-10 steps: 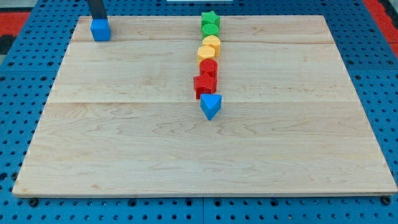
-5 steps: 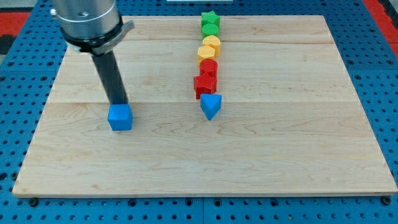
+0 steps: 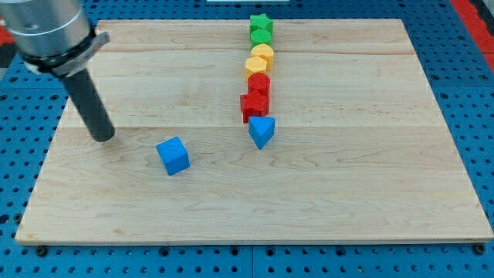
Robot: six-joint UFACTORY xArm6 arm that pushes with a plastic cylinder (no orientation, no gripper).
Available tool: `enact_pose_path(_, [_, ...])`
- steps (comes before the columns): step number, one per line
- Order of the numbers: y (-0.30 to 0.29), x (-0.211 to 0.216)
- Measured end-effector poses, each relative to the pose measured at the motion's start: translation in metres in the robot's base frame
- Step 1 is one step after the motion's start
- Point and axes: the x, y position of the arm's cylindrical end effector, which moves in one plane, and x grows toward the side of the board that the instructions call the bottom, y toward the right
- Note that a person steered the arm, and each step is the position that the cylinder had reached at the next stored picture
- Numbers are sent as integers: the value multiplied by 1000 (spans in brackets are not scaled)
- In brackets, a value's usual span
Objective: Slide the blue cube below to the blue triangle
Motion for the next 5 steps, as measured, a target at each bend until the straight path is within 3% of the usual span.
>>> enact_pose_path(2, [46,30])
enact_pose_path(5, [204,30])
